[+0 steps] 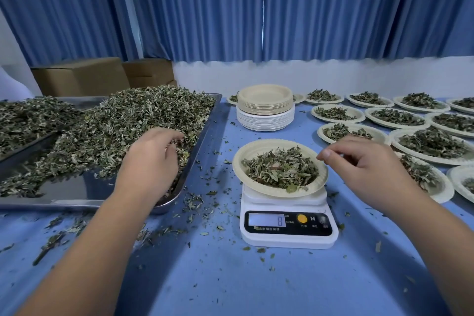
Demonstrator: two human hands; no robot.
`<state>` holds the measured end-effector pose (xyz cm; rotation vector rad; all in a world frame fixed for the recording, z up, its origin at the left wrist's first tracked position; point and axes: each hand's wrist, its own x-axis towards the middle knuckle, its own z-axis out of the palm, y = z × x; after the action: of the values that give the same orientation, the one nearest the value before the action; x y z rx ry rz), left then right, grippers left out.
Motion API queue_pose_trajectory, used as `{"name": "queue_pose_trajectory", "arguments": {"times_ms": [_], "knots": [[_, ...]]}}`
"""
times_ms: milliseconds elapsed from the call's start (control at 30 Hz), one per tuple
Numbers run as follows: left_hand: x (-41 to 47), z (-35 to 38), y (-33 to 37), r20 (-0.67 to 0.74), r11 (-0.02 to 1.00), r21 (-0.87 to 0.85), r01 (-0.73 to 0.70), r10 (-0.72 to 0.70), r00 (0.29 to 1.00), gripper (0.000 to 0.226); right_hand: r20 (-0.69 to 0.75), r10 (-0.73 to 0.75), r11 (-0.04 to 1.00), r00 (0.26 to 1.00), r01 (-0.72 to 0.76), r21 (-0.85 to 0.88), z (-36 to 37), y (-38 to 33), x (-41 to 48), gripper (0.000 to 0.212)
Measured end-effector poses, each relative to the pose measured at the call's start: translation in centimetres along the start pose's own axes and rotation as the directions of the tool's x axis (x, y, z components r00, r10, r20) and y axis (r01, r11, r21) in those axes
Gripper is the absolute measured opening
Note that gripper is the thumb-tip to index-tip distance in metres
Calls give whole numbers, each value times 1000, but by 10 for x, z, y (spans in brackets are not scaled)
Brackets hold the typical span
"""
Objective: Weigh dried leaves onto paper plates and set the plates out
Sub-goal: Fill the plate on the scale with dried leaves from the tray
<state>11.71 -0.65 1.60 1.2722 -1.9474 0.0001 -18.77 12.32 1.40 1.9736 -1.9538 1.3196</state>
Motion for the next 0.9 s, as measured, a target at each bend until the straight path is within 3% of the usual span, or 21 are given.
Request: {"name": "queue_pose_trajectory", "arguments": {"times_ms": [167, 267, 367, 467, 700, 900], "knots": [[-4, -1, 41, 20, 932, -240, -272, 285, 958, 21, 13, 24, 1000, 1000, -24, 12, 1, 0, 0, 16], [2, -1, 76, 190, 881, -327, -342, 416, 889, 28, 16, 27, 999, 1000, -27, 26, 1, -2, 2, 17], [11, 5, 101, 417, 909, -181, -375, 417, 808, 45, -2, 25, 999, 1000, -25, 22, 1, -1, 4, 18], [14, 11, 116, 539, 892, -38, -451, 398, 742, 45, -14, 29, 999, 999, -29, 22, -1, 2, 4, 19], [15, 20, 122, 583, 863, 66, -500, 374, 721, 39, -33, 12, 1000, 999, -11, 24, -2, 4, 4, 16], [13, 26, 122, 560, 898, -35, -439, 382, 735, 30, -37, 0, 999, 999, 2, 36, -2, 4, 3, 16]]}}
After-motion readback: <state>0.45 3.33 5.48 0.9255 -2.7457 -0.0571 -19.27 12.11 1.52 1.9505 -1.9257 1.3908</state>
